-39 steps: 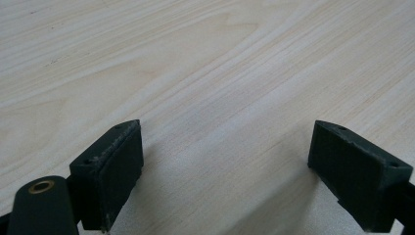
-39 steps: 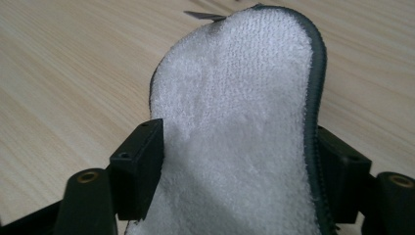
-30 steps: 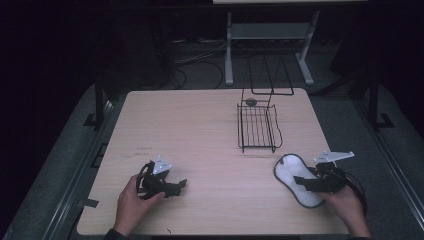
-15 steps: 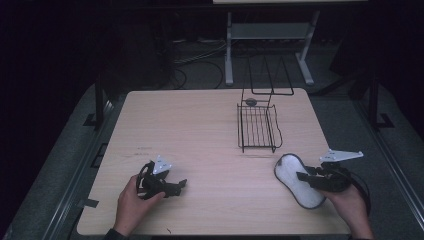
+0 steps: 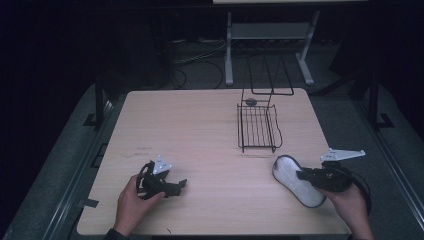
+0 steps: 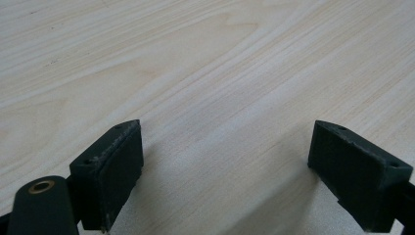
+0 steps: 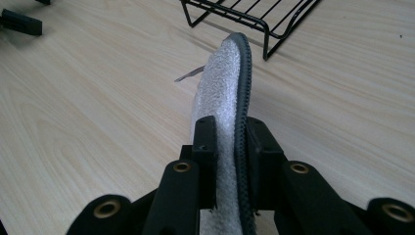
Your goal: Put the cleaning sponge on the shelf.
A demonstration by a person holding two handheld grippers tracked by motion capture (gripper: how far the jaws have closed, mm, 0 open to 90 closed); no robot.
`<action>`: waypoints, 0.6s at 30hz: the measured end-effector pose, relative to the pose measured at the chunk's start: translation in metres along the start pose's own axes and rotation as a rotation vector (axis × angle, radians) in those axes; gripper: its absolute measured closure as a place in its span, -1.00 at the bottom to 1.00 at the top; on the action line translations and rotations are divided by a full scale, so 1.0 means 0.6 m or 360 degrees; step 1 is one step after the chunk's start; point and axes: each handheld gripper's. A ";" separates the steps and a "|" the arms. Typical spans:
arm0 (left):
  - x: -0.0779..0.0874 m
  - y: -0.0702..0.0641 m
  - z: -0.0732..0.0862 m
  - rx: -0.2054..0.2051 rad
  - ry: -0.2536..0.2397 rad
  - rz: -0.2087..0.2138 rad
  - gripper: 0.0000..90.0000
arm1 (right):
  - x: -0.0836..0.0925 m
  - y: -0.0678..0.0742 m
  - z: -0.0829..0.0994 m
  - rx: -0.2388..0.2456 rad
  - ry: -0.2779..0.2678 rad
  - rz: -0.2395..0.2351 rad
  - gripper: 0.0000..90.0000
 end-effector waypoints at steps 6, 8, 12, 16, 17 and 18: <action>0.000 0.000 0.000 -0.0001 0.0001 0.0000 -0.73 | 0.003 0.001 -0.003 0.0011 -0.0009 0.0000 0.72; 0.000 0.000 0.000 -0.0002 0.0002 0.0000 -0.73 | 0.005 0.001 -0.006 0.0019 -0.0028 -0.0006 0.72; 0.000 0.000 0.000 -0.0002 0.0003 0.0000 -0.73 | 0.008 0.002 -0.013 0.0021 -0.0041 -0.0007 0.72; 0.000 0.000 0.000 -0.0005 0.0005 0.0000 -0.73 | 0.009 0.002 -0.018 0.0032 -0.0057 -0.0011 0.72; 0.000 0.000 0.000 -0.0006 0.0006 0.0001 -0.73 | 0.010 0.002 -0.020 0.0036 -0.0064 -0.0012 0.72; 0.000 0.000 0.000 -0.0005 0.0005 0.0000 -0.73 | 0.011 0.002 -0.022 0.0037 -0.0070 -0.0016 0.72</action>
Point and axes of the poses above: each handheld gripper's, and its own axes: x roughly backward along the jaws, z roughly out of its underside, y roughly to its left, and after that the axes turned 9 degrees about -x, right-handed
